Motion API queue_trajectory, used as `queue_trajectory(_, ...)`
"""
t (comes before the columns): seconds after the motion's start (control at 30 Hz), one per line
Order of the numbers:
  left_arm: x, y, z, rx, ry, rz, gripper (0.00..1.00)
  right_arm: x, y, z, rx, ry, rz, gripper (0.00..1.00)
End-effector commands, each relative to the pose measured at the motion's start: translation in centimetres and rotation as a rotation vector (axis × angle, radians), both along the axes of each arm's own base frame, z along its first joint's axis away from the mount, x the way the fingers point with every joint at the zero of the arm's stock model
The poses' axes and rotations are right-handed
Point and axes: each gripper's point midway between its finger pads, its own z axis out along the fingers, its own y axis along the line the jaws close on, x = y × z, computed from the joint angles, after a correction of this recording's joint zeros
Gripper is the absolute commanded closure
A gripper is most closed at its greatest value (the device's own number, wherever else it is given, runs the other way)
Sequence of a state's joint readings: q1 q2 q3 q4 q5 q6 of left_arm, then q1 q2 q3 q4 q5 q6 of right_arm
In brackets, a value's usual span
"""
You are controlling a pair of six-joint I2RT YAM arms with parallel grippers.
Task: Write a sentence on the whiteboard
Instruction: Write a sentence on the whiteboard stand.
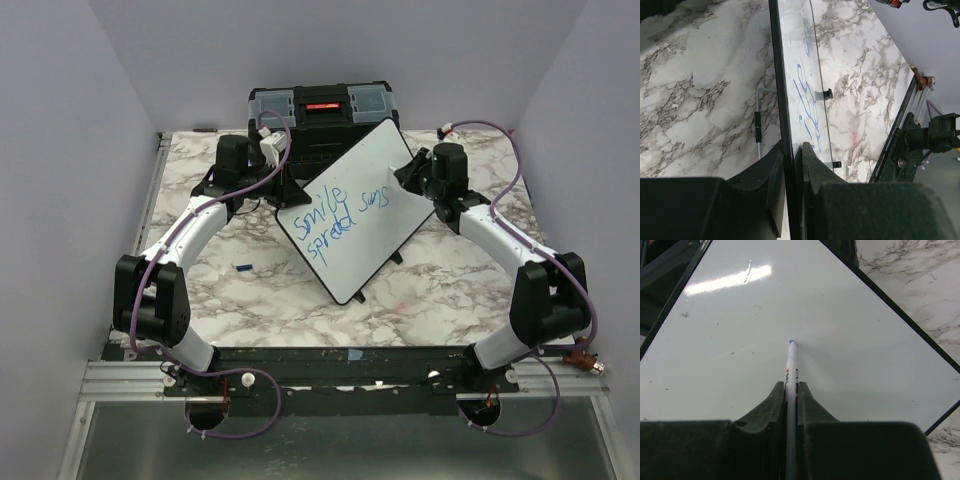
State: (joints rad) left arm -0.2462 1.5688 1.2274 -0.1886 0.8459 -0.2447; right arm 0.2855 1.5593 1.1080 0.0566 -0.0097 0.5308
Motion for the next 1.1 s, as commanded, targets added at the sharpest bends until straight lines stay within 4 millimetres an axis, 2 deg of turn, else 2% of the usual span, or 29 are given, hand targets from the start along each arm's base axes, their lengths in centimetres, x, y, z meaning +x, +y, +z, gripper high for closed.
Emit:
queue_trajectory(0.0,0.8,-0.2,3.0,0.001,-0.205,-0.029,1.0,-2.3,0.5,-3.8,-0.014,0.117,0.055,0.99)
queue_trajectory(0.13,0.8,-0.2,3.1,0.0,-0.207,-0.029,1.0,-3.5,0.2,-5.1,-0.032,0.159,0.065,0.99)
queue_trajectory(0.6,0.8,-0.3,3.0,-0.001,-0.205,-0.03,1.0,-8.4,0.1,-6.5,-0.014,0.251,0.127,0.99)
queue_trajectory(0.77,0.8,-0.3,3.0,-0.001,-0.204,-0.029,1.0,-9.7,-0.2,-6.1,-0.017,0.266,0.134,0.99)
queue_trajectory(0.87,0.7,-0.4,3.0,-0.002,-0.204,-0.032,1.0,-10.0,-0.3,-5.3,-0.017,0.249,0.137,0.99)
queue_trajectory(1.07,0.7,-0.5,3.0,0.0,-0.203,-0.034,1.0,-8.7,-0.7,-2.6,-0.02,0.165,0.1,0.99)
